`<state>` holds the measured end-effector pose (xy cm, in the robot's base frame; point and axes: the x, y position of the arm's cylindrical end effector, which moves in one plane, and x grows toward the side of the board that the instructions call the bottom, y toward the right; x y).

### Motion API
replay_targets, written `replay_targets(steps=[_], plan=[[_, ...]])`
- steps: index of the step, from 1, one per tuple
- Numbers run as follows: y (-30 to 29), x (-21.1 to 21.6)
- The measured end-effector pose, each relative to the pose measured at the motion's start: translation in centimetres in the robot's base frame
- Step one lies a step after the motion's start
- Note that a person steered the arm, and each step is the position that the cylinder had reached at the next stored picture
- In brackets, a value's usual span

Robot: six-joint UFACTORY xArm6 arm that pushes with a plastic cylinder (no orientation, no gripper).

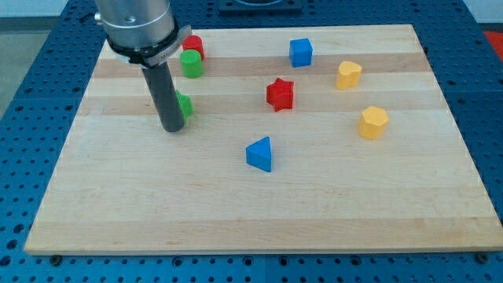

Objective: Push the green star to the green circle

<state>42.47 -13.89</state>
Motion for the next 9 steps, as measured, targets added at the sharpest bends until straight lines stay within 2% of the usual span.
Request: replay_targets(steps=[2,5,6,7,9], plan=[[-3.4,-0.2],[-1.4,-3.5],[-1.3,-3.4],[-1.1,-1.4],[1.1,-1.3]])
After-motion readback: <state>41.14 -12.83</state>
